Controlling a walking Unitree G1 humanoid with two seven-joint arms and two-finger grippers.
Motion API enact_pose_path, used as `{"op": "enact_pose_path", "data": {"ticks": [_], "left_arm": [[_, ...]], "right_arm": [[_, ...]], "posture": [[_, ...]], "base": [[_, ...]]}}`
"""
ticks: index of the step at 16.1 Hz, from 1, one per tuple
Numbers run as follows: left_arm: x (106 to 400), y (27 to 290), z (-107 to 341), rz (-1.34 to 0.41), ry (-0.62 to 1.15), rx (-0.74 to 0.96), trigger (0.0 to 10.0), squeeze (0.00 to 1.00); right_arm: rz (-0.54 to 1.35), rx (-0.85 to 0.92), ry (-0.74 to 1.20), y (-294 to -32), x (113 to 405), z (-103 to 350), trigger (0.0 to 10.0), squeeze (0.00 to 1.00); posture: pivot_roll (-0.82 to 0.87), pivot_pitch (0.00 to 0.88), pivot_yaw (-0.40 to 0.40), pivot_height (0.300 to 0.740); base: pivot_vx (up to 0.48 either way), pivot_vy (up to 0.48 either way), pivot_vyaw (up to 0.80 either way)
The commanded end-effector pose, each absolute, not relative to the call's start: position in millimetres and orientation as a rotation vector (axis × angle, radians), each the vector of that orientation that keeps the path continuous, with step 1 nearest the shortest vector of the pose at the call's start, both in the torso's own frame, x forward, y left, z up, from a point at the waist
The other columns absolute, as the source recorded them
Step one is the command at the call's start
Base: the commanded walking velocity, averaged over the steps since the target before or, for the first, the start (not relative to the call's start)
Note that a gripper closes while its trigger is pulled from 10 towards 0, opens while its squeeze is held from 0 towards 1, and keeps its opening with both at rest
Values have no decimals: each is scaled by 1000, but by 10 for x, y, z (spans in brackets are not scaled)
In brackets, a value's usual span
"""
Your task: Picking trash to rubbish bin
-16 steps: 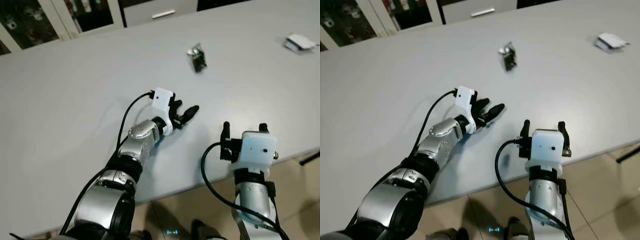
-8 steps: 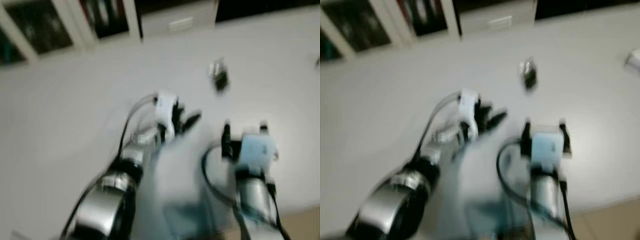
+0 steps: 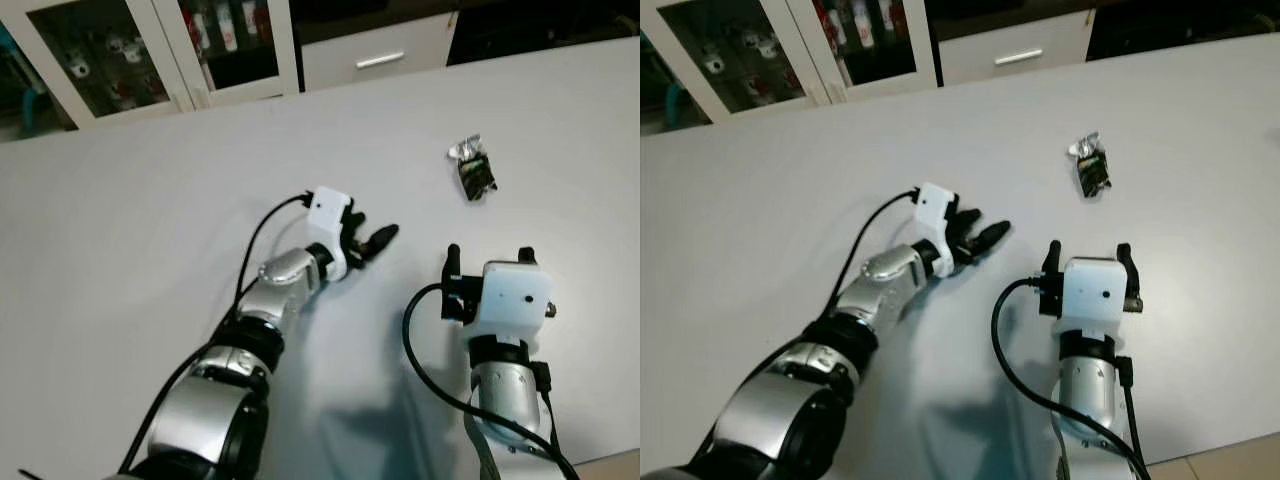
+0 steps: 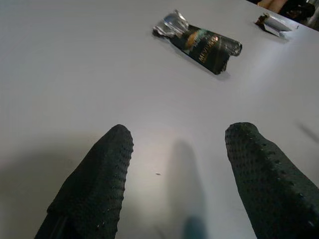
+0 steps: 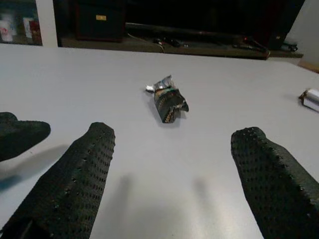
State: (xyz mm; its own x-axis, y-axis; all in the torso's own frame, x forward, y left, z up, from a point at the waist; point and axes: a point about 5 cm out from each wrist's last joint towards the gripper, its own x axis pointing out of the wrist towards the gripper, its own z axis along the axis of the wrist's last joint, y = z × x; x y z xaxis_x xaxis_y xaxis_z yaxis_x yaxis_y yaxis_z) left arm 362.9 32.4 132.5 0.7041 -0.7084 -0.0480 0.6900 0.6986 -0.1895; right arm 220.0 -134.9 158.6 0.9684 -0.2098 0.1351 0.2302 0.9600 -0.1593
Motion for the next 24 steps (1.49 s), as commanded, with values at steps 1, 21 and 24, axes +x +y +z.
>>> {"op": "enact_pose_path", "data": {"ticks": [1,21,24], "left_arm": [[3624,312,1324,-791,127,-155,10000,0],[3663,369,1307,-739,163,-170,10000,0],[3689,388,1328,-707,160,-170,10000,0]], "right_arm": [[-226,-176,-110,-1338,2194,1577,10000,0],[-214,-163,-107,-1291,2247,1582,10000,0],[-169,-155,-115,-1238,2275,1598,10000,0]], "posture": [[-66,184,101,740],[-52,185,106,740],[-50,185,108,740]], "base": [[0,-461,0],[0,-206,-277],[0,0,-800]]}}
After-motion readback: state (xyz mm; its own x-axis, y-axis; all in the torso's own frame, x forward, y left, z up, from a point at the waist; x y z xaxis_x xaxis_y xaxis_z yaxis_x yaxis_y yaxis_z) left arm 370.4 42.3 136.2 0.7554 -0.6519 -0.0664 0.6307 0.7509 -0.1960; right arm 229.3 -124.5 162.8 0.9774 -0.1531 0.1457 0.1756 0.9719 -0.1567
